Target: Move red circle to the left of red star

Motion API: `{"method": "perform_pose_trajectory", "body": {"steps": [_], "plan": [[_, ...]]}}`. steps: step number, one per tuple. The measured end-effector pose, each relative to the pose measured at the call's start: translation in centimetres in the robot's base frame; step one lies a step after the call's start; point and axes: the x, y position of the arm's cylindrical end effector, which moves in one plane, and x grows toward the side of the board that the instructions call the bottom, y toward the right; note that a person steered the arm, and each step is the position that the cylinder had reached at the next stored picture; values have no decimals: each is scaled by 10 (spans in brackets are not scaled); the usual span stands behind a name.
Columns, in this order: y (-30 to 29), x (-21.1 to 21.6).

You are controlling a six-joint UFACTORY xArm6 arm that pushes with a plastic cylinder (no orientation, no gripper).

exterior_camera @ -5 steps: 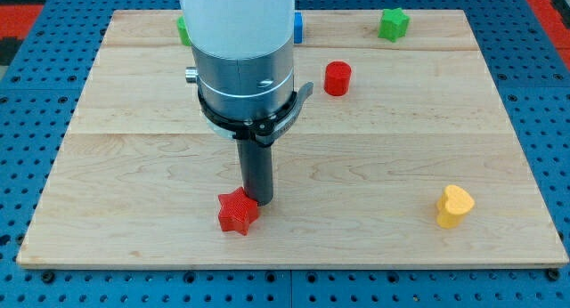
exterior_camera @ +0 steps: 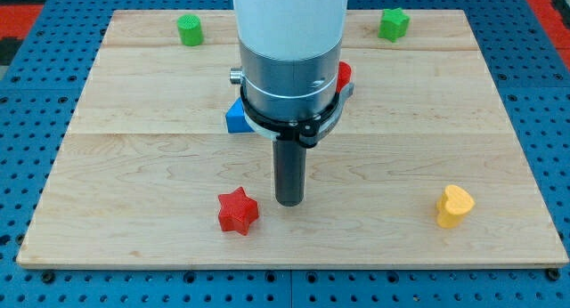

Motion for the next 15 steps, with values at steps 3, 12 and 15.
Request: {"method": "perform_pose_trajectory", "body": {"steps": [3, 12, 15], "plan": [[43, -14], [75, -237], [71, -262]]}}
